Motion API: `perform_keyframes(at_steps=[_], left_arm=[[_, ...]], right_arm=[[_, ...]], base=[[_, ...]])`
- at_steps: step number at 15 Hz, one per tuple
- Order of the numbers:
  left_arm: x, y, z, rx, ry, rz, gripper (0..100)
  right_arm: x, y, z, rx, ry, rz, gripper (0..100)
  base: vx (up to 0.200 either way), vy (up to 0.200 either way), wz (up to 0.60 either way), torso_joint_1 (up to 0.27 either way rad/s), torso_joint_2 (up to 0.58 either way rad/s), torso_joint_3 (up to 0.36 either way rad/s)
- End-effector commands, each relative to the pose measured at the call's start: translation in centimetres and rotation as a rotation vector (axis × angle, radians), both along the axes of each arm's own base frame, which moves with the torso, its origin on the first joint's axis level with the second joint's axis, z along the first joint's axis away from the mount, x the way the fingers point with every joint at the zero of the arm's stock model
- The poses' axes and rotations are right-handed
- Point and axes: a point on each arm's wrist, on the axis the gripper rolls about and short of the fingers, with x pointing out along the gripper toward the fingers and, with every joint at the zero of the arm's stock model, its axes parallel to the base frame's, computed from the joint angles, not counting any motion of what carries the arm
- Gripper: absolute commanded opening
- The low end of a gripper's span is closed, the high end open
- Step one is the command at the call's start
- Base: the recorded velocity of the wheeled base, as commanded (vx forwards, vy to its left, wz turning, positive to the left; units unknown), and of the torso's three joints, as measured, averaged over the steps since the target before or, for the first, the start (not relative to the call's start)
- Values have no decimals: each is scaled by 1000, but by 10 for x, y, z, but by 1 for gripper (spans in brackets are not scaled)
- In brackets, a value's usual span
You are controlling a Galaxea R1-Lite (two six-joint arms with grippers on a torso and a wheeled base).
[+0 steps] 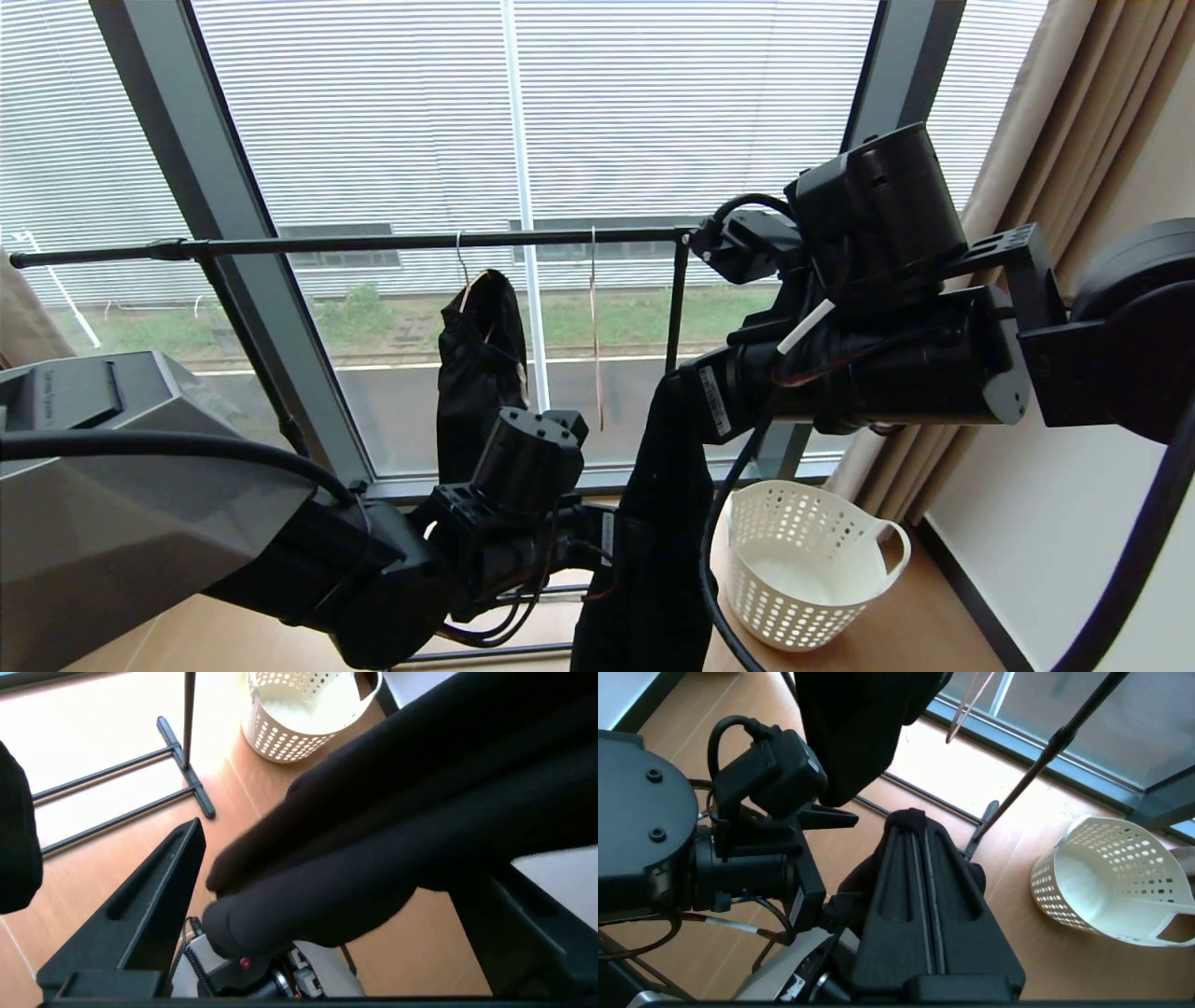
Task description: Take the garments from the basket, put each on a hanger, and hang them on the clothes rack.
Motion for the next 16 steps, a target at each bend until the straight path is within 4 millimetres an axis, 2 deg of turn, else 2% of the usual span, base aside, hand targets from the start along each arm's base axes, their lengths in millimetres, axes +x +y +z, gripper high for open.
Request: perform_keyframes(at_steps=[1,11,16], left_arm=[[1,0,-1,9,-4,13,100],[-1,5,-3,54,-26,74,100],[0,10,4,41,-41,90,100]], right_arm=[[-2,-2,3,7,-8,1,0],[-3,-14,6,11,-11,-28,0],[-6,-26,12,20,-21,-47,0]], base=[[0,0,0,0,0,0],[0,0,0,0,0,0],[0,0,0,0,0,0]])
